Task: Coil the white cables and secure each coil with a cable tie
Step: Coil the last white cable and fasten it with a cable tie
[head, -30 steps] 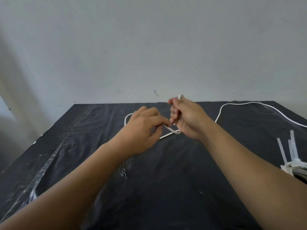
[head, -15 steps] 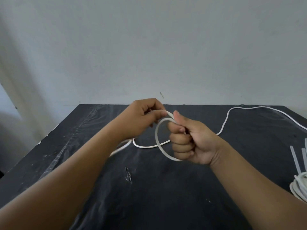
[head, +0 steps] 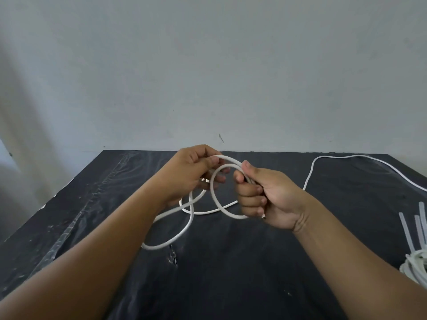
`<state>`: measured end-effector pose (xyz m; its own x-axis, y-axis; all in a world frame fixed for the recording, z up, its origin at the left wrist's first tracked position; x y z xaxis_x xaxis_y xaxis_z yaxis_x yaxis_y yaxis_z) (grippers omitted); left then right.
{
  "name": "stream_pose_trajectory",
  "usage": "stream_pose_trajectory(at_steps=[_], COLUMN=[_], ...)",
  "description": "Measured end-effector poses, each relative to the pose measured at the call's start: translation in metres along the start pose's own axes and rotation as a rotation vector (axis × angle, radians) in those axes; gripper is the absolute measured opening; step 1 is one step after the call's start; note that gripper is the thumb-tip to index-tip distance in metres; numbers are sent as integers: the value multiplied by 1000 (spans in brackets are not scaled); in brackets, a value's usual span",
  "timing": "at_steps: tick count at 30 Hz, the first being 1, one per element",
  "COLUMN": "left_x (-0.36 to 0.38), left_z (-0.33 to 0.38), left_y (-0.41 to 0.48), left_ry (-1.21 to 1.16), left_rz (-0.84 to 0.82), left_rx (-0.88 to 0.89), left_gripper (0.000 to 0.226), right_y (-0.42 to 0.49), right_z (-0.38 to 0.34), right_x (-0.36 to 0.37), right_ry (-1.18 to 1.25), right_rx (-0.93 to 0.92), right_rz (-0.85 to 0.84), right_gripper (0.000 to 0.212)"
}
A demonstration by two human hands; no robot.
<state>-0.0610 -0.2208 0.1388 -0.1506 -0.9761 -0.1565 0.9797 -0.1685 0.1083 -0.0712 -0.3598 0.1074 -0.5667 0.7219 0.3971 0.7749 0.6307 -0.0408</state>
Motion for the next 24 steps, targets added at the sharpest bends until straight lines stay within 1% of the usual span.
stream_pose_trajectory(at_steps=[5,8,10,13,15,17,19,21,24], left_x=[-3,-8,-10,-12,-19,-26,-27,-26,-30], left_z=[11,16,20,20,16,11,-2,-20,-38], left_y=[5,7,8,9,12,11,7,3,2], left_ry=[-132,-239,-261,-206,-40,186,358,415,482], left_rz=[107,173,195,220,267,271,195,127,138], left_rx=[31,50,70,89,128,171,160,91,29], left_gripper=[20,19,19,19,18,15,15,17,20], right_y=[1,0,-2,-3,-4,-4,-5,-6,-4], right_z=[6,6,7,11,8,0,-13,-28,-49], right_x=[10,14,15,16,16,10,-1,-16,-31], right_ry=[54,56,62,117,187,229,245,279,304], right_rx=[16,8,10,33,19,-22,-89,-172,-287], right_rz=[-102,-168,-200,-278,-329,-265,-84,110,267], right_gripper=[34,29,26,23,19,27,38,40,41])
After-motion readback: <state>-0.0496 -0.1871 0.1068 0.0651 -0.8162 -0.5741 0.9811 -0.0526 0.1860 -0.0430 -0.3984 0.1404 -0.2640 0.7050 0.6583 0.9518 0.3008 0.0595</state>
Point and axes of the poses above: each hand's wrist, its own y-axis towards the middle knuckle, its own x-axis out of the palm, z = x × y, the point moved 6 cm from there along y, towards the middle knuckle, and after that the axes turned 4 degrees about -x, right-handed, at the moved point
